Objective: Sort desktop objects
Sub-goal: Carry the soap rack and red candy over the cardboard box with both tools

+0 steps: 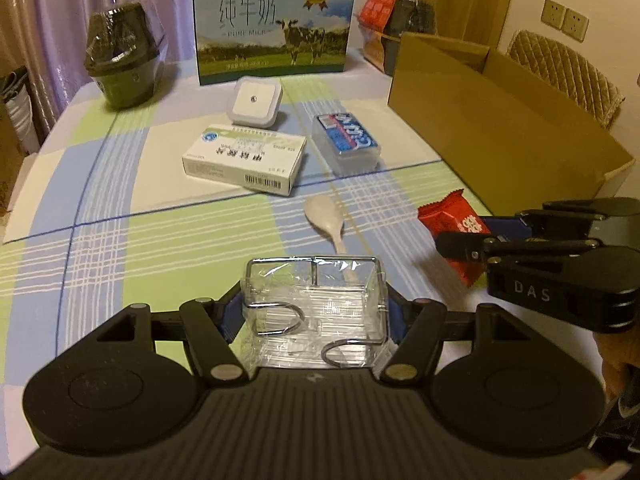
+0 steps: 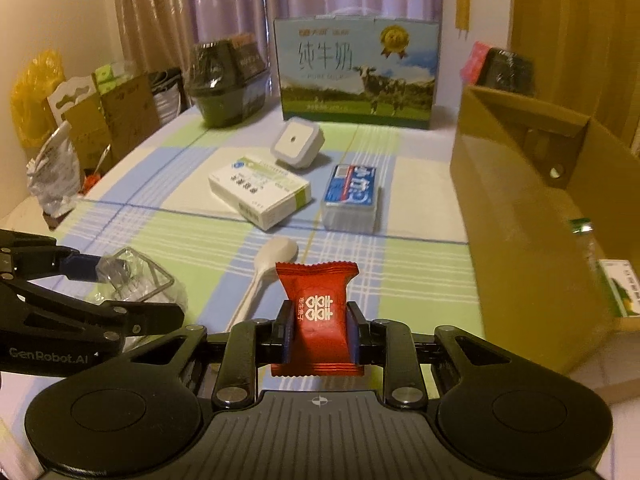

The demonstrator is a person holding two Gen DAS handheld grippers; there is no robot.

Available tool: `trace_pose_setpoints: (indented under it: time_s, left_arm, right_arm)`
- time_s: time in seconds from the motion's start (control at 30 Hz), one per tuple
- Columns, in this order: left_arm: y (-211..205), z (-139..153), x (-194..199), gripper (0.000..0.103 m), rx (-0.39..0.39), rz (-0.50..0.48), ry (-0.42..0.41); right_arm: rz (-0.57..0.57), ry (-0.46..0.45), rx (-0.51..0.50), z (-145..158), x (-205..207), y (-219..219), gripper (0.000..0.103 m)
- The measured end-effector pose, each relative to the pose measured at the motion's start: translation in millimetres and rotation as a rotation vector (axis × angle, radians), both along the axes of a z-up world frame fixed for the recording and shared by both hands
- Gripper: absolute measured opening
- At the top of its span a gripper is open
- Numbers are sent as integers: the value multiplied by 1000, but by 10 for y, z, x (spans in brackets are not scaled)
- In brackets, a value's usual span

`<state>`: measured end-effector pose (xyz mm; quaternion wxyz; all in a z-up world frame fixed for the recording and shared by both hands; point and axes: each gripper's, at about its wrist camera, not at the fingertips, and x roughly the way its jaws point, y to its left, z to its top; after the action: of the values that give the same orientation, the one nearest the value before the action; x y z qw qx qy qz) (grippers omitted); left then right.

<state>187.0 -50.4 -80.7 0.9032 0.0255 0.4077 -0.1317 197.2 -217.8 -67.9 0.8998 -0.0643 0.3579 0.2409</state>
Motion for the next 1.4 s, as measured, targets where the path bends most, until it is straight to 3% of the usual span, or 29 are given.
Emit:
trace_pose_setpoints:
  time_s: [0.47,0.83,1.4]
  left_arm:
    - [-249,629,-432,63,-7,22,-83]
    - [-644,859,-656,63,-9,-31,-112]
    - [-1725,1098,-344,63,-90,-174,-134]
  right_arm:
    - [-83,-92,74,732,-295,-494,23]
    - [-154,-140,95,1027,-465,-999,23]
    - [-326,-195,108,1268,-171,-2106,23]
